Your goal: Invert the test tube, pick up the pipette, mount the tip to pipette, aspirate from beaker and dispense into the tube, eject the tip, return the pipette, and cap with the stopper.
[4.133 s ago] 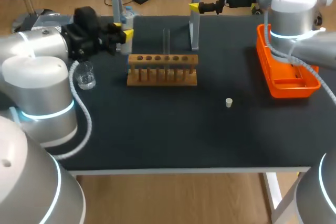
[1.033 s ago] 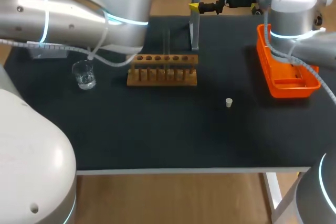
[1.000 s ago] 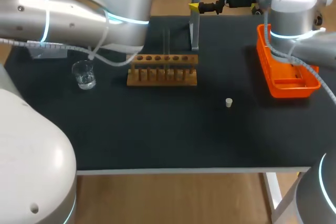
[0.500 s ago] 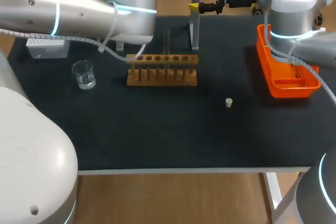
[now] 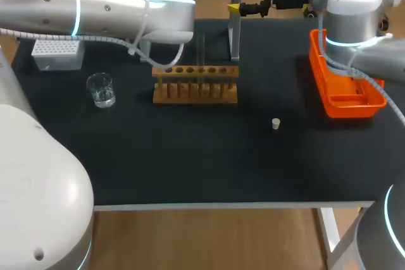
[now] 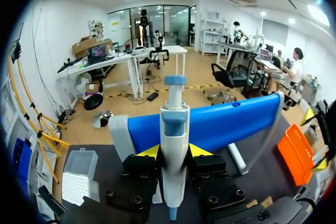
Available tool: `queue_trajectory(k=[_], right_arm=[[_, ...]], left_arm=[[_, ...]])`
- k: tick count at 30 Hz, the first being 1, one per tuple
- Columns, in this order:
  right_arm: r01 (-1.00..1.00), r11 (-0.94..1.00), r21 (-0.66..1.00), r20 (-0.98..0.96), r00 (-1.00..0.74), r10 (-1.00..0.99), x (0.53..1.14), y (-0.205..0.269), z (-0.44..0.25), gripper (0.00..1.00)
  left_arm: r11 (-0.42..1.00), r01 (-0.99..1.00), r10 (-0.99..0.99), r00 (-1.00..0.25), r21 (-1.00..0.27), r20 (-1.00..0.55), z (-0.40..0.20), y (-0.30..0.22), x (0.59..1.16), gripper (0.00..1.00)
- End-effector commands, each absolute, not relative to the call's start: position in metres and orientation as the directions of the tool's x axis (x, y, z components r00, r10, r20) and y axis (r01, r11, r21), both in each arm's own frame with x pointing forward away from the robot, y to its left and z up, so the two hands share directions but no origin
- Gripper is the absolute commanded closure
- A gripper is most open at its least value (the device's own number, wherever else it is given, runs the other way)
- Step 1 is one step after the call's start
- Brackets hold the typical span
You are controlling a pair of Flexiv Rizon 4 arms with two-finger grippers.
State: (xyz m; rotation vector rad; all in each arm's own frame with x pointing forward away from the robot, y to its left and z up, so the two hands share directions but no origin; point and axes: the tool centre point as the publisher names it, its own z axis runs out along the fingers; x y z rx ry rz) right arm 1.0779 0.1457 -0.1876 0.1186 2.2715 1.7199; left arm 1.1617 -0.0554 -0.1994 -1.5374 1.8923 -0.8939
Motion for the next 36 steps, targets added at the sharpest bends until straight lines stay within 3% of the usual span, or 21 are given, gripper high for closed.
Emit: queue_trajectory(k=[1, 2, 6, 7, 8, 29, 33, 36], right_arm=[[-0.107, 0.285, 0.952, -0.177, -0.956, 0.232, 1.08, 0.145, -0.188, 0.0], [-0.107, 0.285, 0.952, -0.177, -0.956, 0.232, 1.08, 0.145, -0.188, 0.0], [-0.107, 0.285, 0.952, -0.177, -0.956, 0.232, 1.08, 0.145, -0.188, 0.0], [-0.107, 0.285, 0.952, -0.177, -0.956, 0.232, 1.08, 0.145, -0.188, 0.0], [-0.107, 0.285, 0.952, -0.177, -0.956, 0.232, 1.08, 0.145, -0.188, 0.0], [-0.107, 0.285, 0.952, -0.177, -0.956, 0.232, 1.08, 0.145, -0.188, 0.0], [-0.107, 0.285, 0.952, -0.177, -0.956, 0.232, 1.08, 0.145, -0.188, 0.0], [-0.107, 0.285, 0.952, -0.177, -0.956, 0.232, 1.08, 0.145, -0.188, 0.0]], left_arm=[[0.136, -0.658, -0.979, -0.203, -0.741, 0.0, -0.199, -0.059, 1.165, 1.0], [0.136, -0.66, -0.979, -0.204, -0.739, 0.002, -0.2, -0.059, 1.165, 0.95], [0.137, -0.67, -0.978, -0.207, -0.73, 0.007, -0.203, -0.06, 1.164, 0.47], [0.136, -0.671, -0.978, -0.207, -0.729, 0.008, -0.204, -0.06, 1.164, 0.12], [0.136, -0.672, -0.978, -0.207, -0.728, 0.009, -0.204, -0.06, 1.164, 0.0], [0.148, -0.658, -0.971, -0.237, -0.738, 0.016, -0.176, -0.065, 1.133, 0.0], [0.162, -0.63, -0.957, -0.288, -0.76, 0.034, -0.164, -0.062, 1.115, 0.0], [0.18, -0.577, -0.913, -0.4, -0.797, 0.083, -0.155, -0.063, 1.096, 0.0]])
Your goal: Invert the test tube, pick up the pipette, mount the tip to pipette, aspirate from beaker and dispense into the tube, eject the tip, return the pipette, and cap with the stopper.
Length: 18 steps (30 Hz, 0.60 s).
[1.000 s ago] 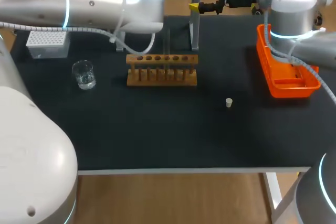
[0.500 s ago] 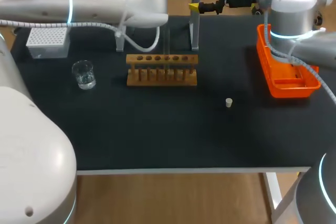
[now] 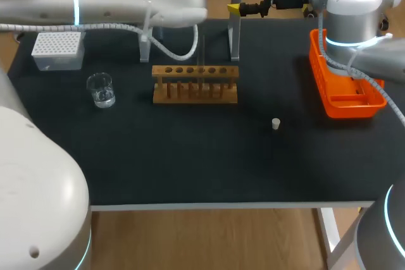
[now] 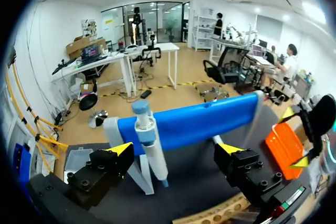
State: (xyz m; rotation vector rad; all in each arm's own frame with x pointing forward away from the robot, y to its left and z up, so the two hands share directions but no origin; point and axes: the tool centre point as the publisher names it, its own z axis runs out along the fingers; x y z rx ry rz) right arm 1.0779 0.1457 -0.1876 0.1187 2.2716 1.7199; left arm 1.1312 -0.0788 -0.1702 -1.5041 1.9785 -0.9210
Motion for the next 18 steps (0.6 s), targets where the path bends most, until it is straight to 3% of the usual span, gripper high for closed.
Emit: queue_trajectory(k=[1, 5, 18], right_arm=[[-0.107, 0.285, 0.952, -0.177, -0.956, 0.232, 1.08, 0.145, -0.188, 0.0], [-0.107, 0.285, 0.952, -0.177, -0.956, 0.232, 1.08, 0.145, -0.188, 0.0], [-0.107, 0.285, 0.952, -0.177, -0.956, 0.232, 1.08, 0.145, -0.188, 0.0]], left_arm=[[0.201, -0.554, -0.89, -0.448, -0.808, 0.086, -0.152, -0.064, 1.089, 0.0], [0.242, -0.499, -0.817, -0.568, -0.832, 0.103, -0.148, -0.063, 1.059, 0.0], [0.294, -0.4, -0.664, -0.739, -0.868, 0.115, -0.171, -0.069, 0.979, 0.0]])
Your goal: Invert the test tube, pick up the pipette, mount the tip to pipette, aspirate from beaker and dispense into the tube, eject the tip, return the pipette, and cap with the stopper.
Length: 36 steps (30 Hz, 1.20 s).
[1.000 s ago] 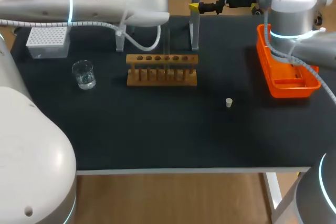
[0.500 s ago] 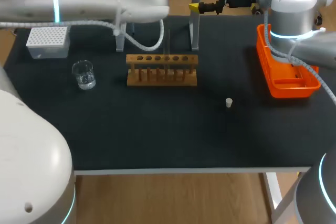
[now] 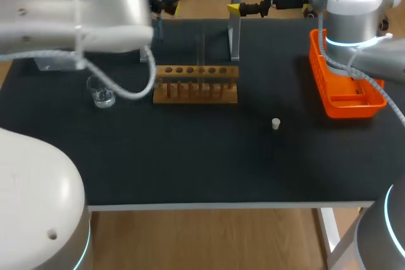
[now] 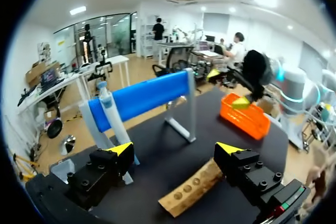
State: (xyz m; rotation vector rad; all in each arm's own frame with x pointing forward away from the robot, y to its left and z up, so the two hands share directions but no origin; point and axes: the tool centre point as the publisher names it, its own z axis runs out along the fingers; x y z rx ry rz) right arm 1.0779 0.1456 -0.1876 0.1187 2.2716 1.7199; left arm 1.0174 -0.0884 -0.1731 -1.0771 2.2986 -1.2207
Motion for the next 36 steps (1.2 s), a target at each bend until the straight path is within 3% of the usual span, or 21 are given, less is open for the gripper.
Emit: queue_trajectory(k=[1, 16, 36], right_arm=[[-0.107, 0.285, 0.952, -0.177, -0.956, 0.232, 1.08, 0.145, -0.188, 0.0], [-0.107, 0.285, 0.952, -0.177, -0.956, 0.232, 1.08, 0.145, -0.188, 0.0], [-0.107, 0.285, 0.952, -0.177, -0.956, 0.232, 1.08, 0.145, -0.188, 0.0]], left_arm=[[0.299, -0.395, -0.653, -0.749, -0.869, 0.116, -0.175, -0.071, 0.975, 0.0], [0.344, -0.319, -0.613, -0.789, -0.883, 0.046, -0.22, -0.107, 0.943, 0.0], [0.414, -0.171, -0.432, -0.902, -0.894, -0.028, -0.248, -0.131, 0.98, 0.0]])
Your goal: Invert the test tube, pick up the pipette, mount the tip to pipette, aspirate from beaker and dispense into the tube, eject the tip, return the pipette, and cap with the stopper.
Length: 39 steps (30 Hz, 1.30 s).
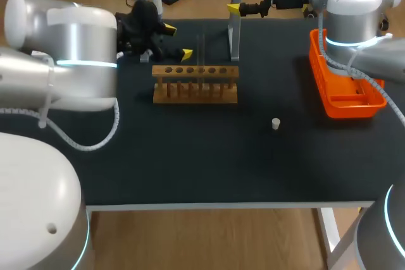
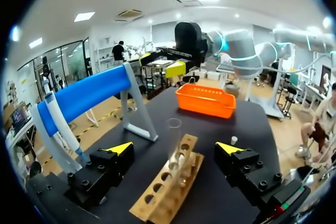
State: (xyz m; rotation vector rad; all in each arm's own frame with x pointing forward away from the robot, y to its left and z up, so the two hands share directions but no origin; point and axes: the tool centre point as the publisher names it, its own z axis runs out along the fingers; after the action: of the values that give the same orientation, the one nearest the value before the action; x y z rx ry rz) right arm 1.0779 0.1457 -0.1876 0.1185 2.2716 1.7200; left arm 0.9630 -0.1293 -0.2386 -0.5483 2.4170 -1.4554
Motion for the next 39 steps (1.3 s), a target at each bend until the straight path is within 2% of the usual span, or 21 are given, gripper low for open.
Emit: queue_trajectory(k=[1, 24, 39], right_arm=[[-0.107, 0.285, 0.952, -0.177, -0.956, 0.232, 1.08, 0.145, -0.188, 0.0], [-0.107, 0.285, 0.952, -0.177, -0.956, 0.232, 1.08, 0.145, -0.188, 0.0], [-0.107, 0.285, 0.952, -0.177, -0.956, 0.232, 1.08, 0.145, -0.188, 0.0]], left_arm=[[0.414, -0.163, -0.419, -0.908, -0.895, -0.028, -0.249, -0.131, 0.982, 0.0], [0.502, -0.107, -0.16, -0.987, -0.858, 0.03, -0.26, -0.161, 1.014, 0.0], [0.503, -0.124, -0.188, -0.982, -0.856, 0.032, -0.274, -0.183, 1.0, 0.0]])
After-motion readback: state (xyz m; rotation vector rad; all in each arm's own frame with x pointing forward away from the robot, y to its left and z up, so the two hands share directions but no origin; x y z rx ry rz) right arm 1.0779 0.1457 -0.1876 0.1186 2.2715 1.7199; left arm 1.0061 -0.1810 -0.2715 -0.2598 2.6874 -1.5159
